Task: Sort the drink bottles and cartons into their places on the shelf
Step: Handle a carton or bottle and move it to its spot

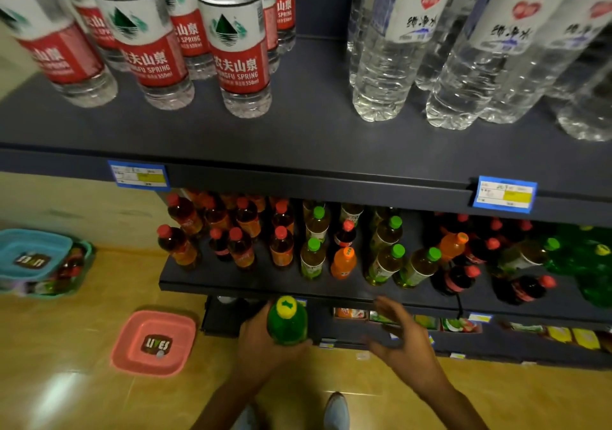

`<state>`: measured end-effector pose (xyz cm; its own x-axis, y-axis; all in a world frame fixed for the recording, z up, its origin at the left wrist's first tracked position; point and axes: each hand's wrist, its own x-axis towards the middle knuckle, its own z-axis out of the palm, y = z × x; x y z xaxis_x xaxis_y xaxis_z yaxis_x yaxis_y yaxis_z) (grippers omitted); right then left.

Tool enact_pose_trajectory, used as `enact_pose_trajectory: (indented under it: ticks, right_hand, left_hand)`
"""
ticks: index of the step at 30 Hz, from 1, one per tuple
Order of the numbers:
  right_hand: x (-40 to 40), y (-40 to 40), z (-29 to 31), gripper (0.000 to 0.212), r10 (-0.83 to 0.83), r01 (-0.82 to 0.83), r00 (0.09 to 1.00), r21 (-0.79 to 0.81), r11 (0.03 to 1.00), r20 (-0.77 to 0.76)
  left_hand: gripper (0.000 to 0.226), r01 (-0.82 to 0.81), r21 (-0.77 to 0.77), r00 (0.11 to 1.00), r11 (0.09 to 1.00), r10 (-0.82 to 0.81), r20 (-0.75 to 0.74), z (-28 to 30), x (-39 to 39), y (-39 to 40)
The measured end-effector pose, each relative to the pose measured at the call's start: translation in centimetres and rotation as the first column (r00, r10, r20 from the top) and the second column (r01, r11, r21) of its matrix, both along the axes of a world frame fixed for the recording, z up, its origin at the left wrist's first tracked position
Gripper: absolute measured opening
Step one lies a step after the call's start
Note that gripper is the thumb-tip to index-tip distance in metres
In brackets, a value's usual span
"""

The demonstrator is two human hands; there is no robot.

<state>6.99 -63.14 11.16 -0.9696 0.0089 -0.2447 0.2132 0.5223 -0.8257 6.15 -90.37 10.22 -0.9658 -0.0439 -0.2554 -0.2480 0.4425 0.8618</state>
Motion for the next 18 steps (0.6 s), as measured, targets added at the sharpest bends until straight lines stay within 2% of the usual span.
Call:
enact_pose_trajectory:
  ticks: [3,7,14,18]
  right_hand:
    - [0.1,2.4,-0.9,0.066,-0.107,0.107,0.994,0.009,0.994,0.010]
    - [0.4,3.6,-1.6,0.061,-0.172,0.172,0.985,0.040,0.984,-0.002]
    - [0.1,3.0,-2.5,0.062,-0.178,0.177,0.984,0.043,0.983,0.024]
    - [-0.7,2.3,-3.3,0.063,-0.188,0.187,0.979,0.022,0.982,0.072]
  left_hand:
    - [0.070,-0.053,0.008,0.999,0.999,0.053,-0.012,0.2,0.8,-1.8]
    - [0.082,-0.095,0.021,0.995,0.995,0.095,0.005,-0.3,1.3,-3.2]
    - [0.071,-0.106,0.016,0.994,0.994,0.106,0.036,-1.1,1.3,-4.2]
    - [0.069,-0.189,0.003,0.982,0.982,0.189,0.000,-1.3,1.4,-4.1]
